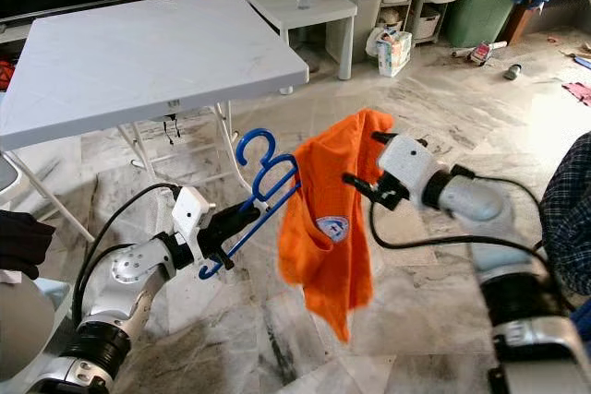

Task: Hang hanger

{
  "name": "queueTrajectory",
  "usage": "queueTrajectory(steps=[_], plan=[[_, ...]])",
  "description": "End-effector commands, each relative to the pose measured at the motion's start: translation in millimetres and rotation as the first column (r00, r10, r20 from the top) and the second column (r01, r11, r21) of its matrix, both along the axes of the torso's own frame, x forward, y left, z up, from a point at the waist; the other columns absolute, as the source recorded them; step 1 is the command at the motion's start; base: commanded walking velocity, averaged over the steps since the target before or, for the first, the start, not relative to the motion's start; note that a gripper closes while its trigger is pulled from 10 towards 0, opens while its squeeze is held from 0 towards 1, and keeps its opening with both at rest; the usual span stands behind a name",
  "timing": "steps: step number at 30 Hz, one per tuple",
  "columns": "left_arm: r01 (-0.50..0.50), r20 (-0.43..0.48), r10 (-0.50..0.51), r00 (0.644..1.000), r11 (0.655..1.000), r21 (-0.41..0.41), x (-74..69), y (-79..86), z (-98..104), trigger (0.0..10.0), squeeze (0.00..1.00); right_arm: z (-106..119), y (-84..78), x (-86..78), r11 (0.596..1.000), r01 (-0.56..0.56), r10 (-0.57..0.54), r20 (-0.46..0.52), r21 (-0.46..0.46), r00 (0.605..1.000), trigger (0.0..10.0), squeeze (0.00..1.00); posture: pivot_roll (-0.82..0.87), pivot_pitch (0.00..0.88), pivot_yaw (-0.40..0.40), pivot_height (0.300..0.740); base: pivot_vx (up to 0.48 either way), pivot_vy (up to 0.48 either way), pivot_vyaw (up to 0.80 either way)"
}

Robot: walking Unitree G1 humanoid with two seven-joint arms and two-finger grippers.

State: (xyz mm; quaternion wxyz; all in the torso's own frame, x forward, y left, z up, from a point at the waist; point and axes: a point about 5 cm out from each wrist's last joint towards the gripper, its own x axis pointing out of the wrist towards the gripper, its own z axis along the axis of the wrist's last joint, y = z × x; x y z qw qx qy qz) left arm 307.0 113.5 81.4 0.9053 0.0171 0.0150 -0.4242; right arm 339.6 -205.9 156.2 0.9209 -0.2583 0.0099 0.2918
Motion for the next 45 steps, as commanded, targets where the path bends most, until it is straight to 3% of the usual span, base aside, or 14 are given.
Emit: queueTrajectory(steps=[1, 4, 5, 9, 12, 13, 14, 15, 21, 29, 35, 45], plan=[[0.006, 0.051, -0.005, 0.999, 1.000, -0.028, 3.2, -0.3, 13, 0.0, 0.00, -4, 1.7, -1.4, 0.998, 0.047, -0.046, -0.024, 0.050, 0.999, 10.0, 0.00, -0.10, 0.000, 0.029, 0.740, 0.000, 0.000, 0.00], [0.049, 0.072, -0.048, 0.996, 0.999, -0.014, 0.2, -6.6, 15, 0.0, 0.00, -32, 20.5, -5.7, 0.980, 0.127, -0.108, -0.126, 0.154, 0.986, 10.0, 0.00, -0.09, 0.000, 0.037, 0.740, 0.000, 0.000, 0.00], [0.049, 0.072, -0.048, 0.996, 0.999, -0.014, 0.2, -6.6, 15, 0.0, 0.00, -32, 20.5, -5.7, 0.980, 0.127, -0.108, -0.126, 0.154, 0.986, 10.0, 0.00, -0.09, 0.000, 0.037, 0.740, 0.000, 0.000, 0.00], [0.100, 0.074, -0.100, 0.992, 0.995, -0.001, -3.9, -12.0, 15, 0.0, 0.00, -51, 57.9, -7.7, 0.947, 0.170, -0.113, -0.214, 0.272, 0.970, 10.0, 0.00, -0.09, 0.000, 0.049, 0.740, 0.000, 0.000, 0.00], [0.116, 0.070, -0.116, 0.991, 0.993, -0.004, -4.6, -12.3, 17, 0.0, 0.00, -57, 73.0, -8.7, 0.942, 0.177, -0.105, -0.250, 0.286, 0.963, 10.0, 0.00, -0.09, 0.000, 0.050, 0.740, 0.000, 0.000, 0.00], [0.118, 0.070, -0.117, 0.991, 0.993, -0.004, -4.5, -12.3, 17, 0.0, 0.00, -59, 74.6, -7.5, 0.937, 0.189, -0.112, -0.259, 0.294, 0.959, 8.4, 0.00, -0.09, 0.000, 0.050, 0.740, 0.000, 0.000, 0.00], [0.119, 0.070, -0.118, 0.991, 0.993, -0.005, -4.5, -12.4, 17, 0.0, 0.00, -59, 75.8, -6.6, 0.932, 0.201, -0.121, -0.265, 0.301, 0.957, 8.4, 0.00, -0.08, 0.000, 0.046, 0.740, 0.000, 0.000, 0.00], [0.124, 0.072, -0.123, 0.990, 0.992, -0.004, -4.4, -12.4, 18, 0.0, 0.00, -59, 75.3, -3.7, 0.927, 0.219, -0.140, -0.261, 0.303, 0.955, 0.0, 0.00, -0.08, 0.000, 0.044, 0.740, 0.000, 0.000, 0.00], [0.132, 0.080, -0.132, 0.988, 0.991, 0.004, -3.1, -10.1, 23, 0.0, 0.00, -59, 60.6, 2.8, 0.917, 0.299, -0.234, -0.251, 0.264, 0.939, 0.0, 0.00, -0.07, 0.000, 0.043, 0.740, 0.000, 0.000, 0.00], [0.137, 0.088, -0.138, 0.987, 0.990, 0.015, -1.7, -6.8, 27, 0.0, 0.00, -67, 53.9, 0.6, 0.909, 0.342, -0.285, -0.245, 0.238, 0.927, 0.0, 0.00, -0.07, 0.000, 0.050, 0.740, 0.000, 0.000, 0.00], [0.135, 0.088, -0.136, 0.987, 0.991, 0.017, -1.1, -6.0, 27, 0.0, 0.00, -67, 52.7, 0.6, 0.906, 0.351, -0.295, -0.242, 0.239, 0.925, 0.0, 0.00, -0.07, 0.000, 0.051, 0.740, 0.000, 0.000, 0.00], [0.116, 0.090, -0.118, 0.989, 0.993, 0.033, 0.0, -1.0, 26, 0.0, 0.00, -58, 31.8, 3.2, 0.886, 0.384, -0.338, -0.206, 0.261, 0.918, 0.0, 0.00, -0.07, 0.000, 0.042, 0.740, 0.000, 0.000, 0.00]])
